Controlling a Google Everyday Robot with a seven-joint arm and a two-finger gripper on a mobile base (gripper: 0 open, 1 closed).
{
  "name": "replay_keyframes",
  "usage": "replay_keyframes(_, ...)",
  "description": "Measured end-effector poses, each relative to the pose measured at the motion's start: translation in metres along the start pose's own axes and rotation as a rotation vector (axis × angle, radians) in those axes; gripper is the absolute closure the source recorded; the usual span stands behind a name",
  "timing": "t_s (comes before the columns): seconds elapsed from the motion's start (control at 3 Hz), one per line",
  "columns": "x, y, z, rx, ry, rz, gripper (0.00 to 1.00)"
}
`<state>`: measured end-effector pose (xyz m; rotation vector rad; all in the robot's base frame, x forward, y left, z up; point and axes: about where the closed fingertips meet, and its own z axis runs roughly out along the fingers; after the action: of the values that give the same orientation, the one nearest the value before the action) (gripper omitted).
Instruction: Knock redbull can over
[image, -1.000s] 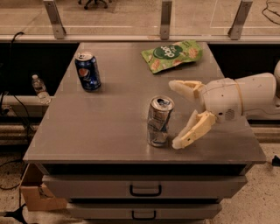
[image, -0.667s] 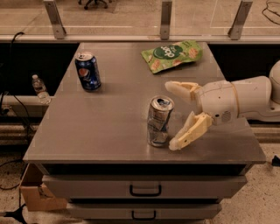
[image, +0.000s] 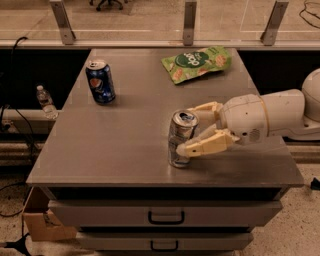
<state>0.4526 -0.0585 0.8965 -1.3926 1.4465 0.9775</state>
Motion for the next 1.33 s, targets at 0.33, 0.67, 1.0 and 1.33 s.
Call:
replay_keyframes(0.33,0.002,0.001,0.003,-0.001,0.007,0.008,0.63)
replay_keyframes(0.67,0.004,0.002,0.006,-0.003,0.011,0.018,0.86)
replay_keyframes(1.0,-0.005,-0.012,-0.003,0.010,0.011,-0.007,1.00)
replay_keyframes(1.33,-0.028,-0.039,-0.012,0.056,0.095,-0.108,1.00)
